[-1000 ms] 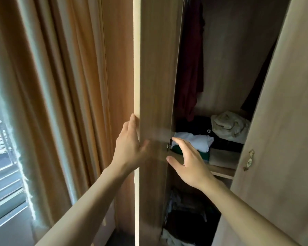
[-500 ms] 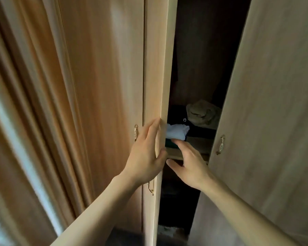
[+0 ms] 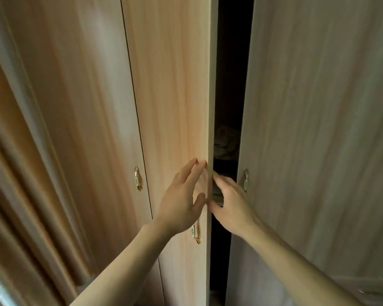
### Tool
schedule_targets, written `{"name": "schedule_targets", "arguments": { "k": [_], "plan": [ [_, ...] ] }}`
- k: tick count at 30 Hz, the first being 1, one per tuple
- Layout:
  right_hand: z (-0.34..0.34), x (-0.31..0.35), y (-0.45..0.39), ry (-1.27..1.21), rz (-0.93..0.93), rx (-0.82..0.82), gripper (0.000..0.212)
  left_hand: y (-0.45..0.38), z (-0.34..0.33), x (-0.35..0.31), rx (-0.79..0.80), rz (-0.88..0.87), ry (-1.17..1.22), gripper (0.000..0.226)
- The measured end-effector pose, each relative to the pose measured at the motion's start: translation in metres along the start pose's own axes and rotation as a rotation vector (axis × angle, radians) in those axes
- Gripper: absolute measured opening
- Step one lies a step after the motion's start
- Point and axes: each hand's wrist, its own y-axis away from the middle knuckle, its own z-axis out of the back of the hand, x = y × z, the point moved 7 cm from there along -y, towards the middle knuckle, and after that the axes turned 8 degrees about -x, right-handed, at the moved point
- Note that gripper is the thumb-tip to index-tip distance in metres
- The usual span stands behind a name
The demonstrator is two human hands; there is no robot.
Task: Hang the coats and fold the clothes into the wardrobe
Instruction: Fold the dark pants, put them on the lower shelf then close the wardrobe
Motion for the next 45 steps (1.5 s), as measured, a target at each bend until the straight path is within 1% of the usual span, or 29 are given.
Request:
{"name": "schedule_targets", "arguments": {
  "k": [3,6,12,16,21,24,27,36,41,45],
  "plan": [
    [0.011,-0.023,-0.013,0.066,0.028,-0.064,0.062,-0.014,-0.016,-0.002,0.012,0.001,-0.016,0.079],
    [0.021,-0.043,-0.028,0.076,0.027,-0.118,0.053,-0.028,-0.030,-0.006,0.014,0.008,-0.068,0.080],
    [0.026,-0.084,-0.056,0.087,-0.018,-0.166,0.040,-0.055,-0.061,-0.014,0.056,0.029,-0.187,0.080],
    [0.026,-0.118,-0.068,0.076,-0.142,-0.153,0.049,-0.068,-0.079,-0.013,0.049,0.025,-0.240,0.082],
    [0.028,-0.145,-0.081,0.084,-0.190,-0.181,0.054,-0.085,-0.104,0.005,0.034,-0.024,-0.293,0.085],
    [0.030,-0.161,-0.091,0.130,-0.192,-0.209,0.054,-0.095,-0.119,0.014,0.020,-0.043,-0.319,0.086],
    [0.031,-0.176,-0.106,0.186,-0.187,-0.195,0.056,-0.105,-0.132,0.024,-0.009,-0.081,-0.329,0.089],
    [0.022,-0.198,-0.152,0.298,-0.201,-0.200,0.072,-0.132,-0.159,0.050,-0.067,-0.215,-0.310,0.090],
    [0.019,-0.207,-0.158,0.326,-0.182,-0.250,0.071,-0.144,-0.173,0.058,-0.063,-0.205,-0.305,0.084],
    [0.022,-0.215,-0.171,0.303,-0.174,-0.301,0.078,-0.155,-0.182,0.066,-0.061,-0.207,-0.319,0.086]
  ]
}}
